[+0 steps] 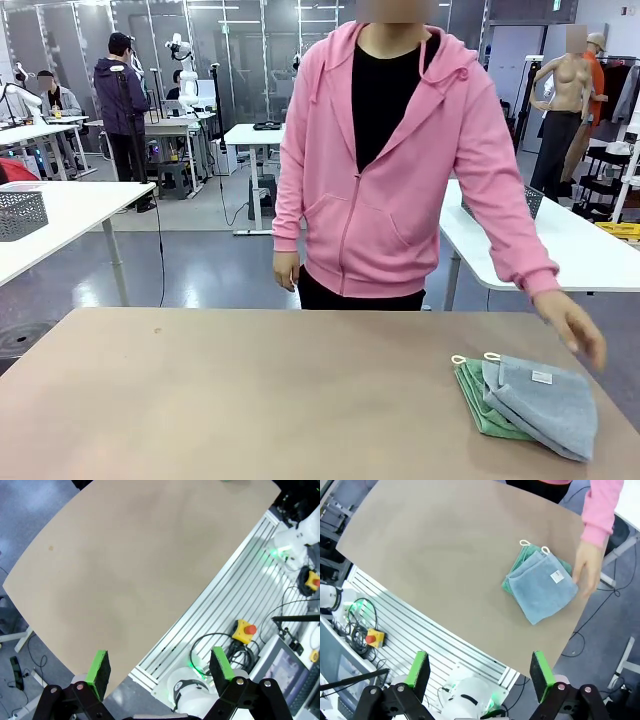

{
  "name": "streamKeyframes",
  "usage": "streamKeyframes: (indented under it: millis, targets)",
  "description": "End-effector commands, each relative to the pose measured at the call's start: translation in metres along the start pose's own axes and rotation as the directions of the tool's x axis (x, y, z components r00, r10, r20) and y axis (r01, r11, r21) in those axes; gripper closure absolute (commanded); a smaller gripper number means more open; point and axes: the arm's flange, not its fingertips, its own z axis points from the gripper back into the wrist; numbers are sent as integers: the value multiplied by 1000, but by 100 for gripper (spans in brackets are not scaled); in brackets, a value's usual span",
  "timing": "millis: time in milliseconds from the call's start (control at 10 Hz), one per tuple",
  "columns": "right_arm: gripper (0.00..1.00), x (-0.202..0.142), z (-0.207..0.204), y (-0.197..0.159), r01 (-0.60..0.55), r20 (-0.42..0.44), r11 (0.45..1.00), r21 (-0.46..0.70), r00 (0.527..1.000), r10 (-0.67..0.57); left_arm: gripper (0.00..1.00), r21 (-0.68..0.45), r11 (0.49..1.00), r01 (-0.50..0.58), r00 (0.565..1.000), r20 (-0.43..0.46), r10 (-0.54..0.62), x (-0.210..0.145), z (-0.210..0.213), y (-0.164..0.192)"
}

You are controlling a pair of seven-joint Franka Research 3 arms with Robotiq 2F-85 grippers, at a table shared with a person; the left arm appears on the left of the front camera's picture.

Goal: Fold the towels and place them in the basket.
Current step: Stack the folded Towel with hook on the right side of the table.

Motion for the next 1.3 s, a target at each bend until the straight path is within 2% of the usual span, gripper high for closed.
streamKeyframes:
  millis: [0,1200]
  targets:
    - [0,-1,1,0,-4,-11,1000,-4,1000,4,0,3,1000,4,1000,-1,-4,0,-1,-1]
    - [0,-1,1,0,-4,-11,1000,-4,1000,4,0,3,1000,4,1000,-1,-4,0,-1,-1]
